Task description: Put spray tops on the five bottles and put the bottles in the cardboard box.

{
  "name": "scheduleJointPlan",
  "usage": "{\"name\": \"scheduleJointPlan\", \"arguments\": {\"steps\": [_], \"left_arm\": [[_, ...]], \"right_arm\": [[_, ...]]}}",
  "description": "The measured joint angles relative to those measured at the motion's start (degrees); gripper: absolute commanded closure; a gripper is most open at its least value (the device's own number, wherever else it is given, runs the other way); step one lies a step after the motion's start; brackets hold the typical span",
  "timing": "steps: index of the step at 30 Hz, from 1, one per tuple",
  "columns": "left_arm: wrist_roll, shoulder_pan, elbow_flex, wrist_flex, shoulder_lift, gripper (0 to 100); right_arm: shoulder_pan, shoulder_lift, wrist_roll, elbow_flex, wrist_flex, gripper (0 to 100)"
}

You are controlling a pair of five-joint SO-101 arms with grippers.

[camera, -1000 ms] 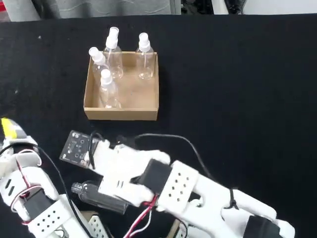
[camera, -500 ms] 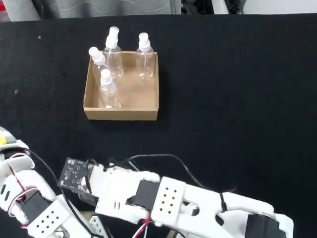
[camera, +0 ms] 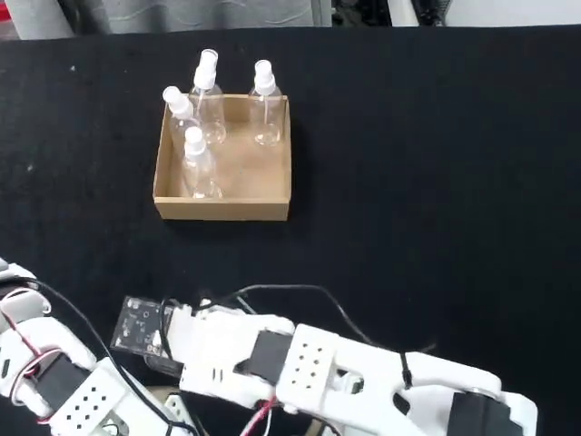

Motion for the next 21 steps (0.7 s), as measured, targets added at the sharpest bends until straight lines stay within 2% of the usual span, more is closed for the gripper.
{"name": "scheduleJointPlan", "arguments": {"steps": [9, 21], "left_arm": [[0.44, 0.0, 0.0, 0.0, 0.0, 87], [0.44, 0.0, 0.0, 0.0, 0.0, 87]], "right_arm": [[1.49, 13.98, 0.26, -10.55, 3.52, 63.5], [1.93, 21.1, 0.35, -15.38, 7.65, 63.5]]}}
